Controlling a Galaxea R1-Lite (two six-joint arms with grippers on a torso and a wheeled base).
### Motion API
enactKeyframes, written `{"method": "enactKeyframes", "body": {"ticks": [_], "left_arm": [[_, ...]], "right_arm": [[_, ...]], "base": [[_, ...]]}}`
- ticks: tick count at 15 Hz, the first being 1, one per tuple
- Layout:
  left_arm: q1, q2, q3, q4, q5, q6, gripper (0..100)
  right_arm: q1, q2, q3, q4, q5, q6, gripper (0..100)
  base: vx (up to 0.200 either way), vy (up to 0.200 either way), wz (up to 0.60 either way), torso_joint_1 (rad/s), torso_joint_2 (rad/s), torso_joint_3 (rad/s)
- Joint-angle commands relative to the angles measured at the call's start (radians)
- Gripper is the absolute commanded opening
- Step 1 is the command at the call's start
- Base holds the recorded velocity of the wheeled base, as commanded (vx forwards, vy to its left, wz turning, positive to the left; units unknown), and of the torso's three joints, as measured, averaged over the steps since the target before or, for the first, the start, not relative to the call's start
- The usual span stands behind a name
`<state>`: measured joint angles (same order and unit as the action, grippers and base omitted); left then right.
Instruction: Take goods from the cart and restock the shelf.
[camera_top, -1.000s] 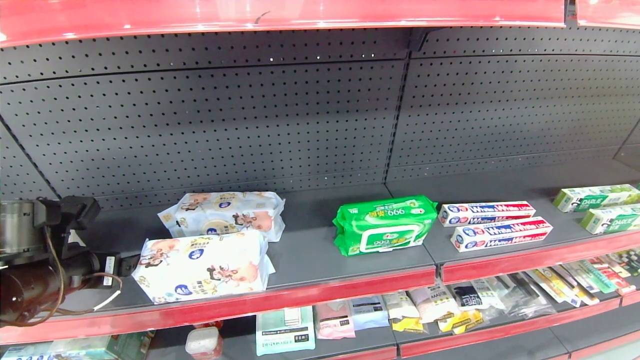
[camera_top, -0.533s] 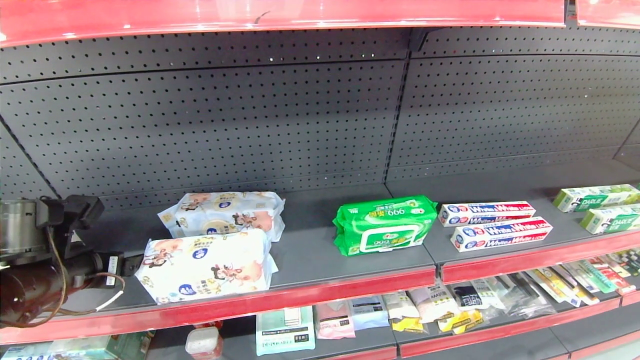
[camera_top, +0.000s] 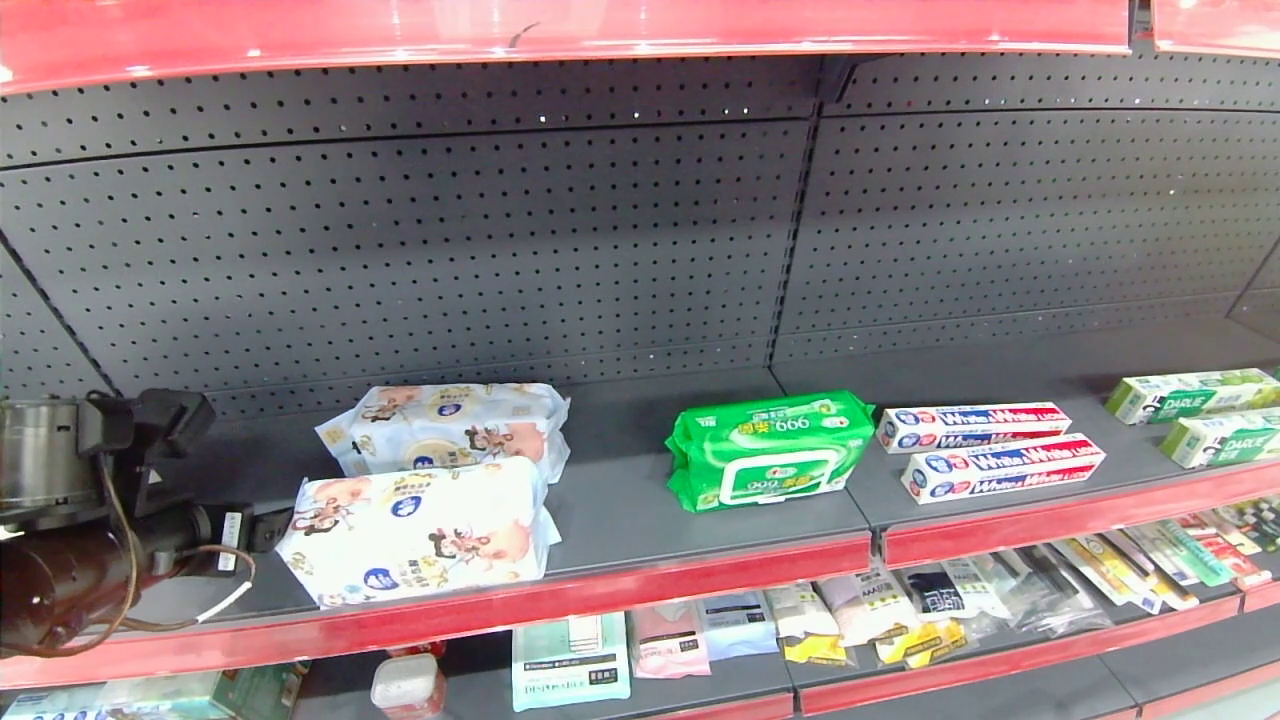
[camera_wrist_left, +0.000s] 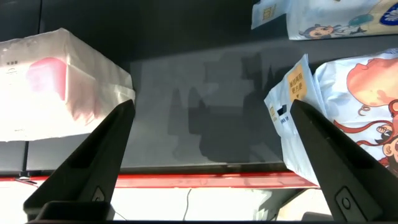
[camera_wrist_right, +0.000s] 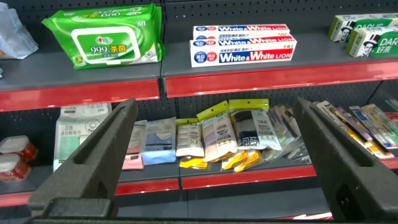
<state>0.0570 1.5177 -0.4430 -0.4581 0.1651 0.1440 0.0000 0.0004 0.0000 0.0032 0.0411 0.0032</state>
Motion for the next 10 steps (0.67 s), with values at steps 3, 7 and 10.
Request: {"method": "enactKeyframes", "body": {"ticks": [3,7,10], "left_arm": [[-0.011,-0.004,0.000,-0.002,0.001,-0.006,100],[-0.022,-0.002,0.003,-0.001,0.001,-0.008,100],[-0.032,-0.002,0.003,-0.002,0.001,-0.008,100]], "right_arm": [[0.000,0.001,0.000,0.000,0.000,0.000,100],[0.000,0.001,0.000,0.000,0.000,0.000,100],[0.000,0.001,0.000,0.000,0.000,0.000,100]], "base": [[0.000,0.000,0.00,0.000,0.00,0.000],[0.000,0.000,0.00,0.000,0.00,0.000],[0.000,0.000,0.00,0.000,0.00,0.000]]}}
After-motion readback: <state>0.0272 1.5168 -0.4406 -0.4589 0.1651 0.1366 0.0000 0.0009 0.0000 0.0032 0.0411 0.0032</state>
